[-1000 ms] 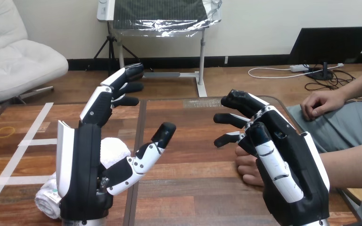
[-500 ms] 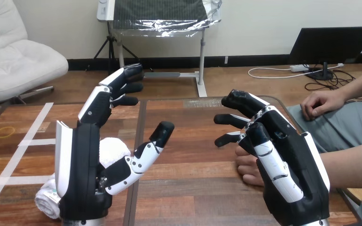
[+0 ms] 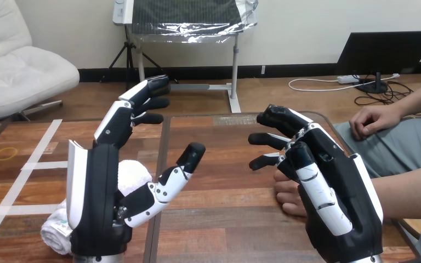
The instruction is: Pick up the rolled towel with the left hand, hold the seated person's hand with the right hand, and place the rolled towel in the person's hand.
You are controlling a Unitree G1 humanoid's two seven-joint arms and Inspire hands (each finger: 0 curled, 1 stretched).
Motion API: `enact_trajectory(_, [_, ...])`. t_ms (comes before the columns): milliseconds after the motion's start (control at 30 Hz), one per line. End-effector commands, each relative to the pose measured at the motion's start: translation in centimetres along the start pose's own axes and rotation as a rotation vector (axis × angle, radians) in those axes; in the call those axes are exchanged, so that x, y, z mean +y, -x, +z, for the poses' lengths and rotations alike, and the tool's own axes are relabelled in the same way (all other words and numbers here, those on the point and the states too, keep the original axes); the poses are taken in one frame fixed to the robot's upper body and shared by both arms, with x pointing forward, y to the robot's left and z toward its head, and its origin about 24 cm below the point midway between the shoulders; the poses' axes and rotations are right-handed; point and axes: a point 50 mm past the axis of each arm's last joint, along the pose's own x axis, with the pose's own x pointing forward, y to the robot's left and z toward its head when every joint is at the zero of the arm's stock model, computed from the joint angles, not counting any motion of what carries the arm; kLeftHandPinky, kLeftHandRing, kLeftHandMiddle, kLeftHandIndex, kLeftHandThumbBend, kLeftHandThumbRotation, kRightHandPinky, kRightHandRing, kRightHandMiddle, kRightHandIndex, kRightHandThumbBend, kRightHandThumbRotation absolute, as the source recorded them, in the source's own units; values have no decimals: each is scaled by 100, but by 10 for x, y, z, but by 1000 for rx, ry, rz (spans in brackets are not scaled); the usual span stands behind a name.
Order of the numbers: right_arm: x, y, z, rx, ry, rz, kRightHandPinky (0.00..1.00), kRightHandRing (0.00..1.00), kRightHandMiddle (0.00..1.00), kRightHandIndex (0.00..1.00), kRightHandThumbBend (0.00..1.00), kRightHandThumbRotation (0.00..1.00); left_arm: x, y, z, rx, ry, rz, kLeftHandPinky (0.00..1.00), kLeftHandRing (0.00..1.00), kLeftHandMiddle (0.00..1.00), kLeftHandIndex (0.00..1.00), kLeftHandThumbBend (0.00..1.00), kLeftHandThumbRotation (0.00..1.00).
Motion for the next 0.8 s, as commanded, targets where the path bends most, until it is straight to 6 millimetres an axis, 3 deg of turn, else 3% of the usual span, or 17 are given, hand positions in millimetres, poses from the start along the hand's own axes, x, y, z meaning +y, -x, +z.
enact_trajectory(0, [4, -10, 6, -73, -22, -6, 53, 71, 79, 76, 49, 54, -7, 29, -1, 115, 40, -26, 64, 73, 77, 77, 65, 32])
enact_trajectory(767, [4, -11, 5, -77, -17, 1, 53, 71, 79, 76, 48, 53, -8, 29, -3, 116, 65, -33, 65, 72, 77, 77, 65, 31])
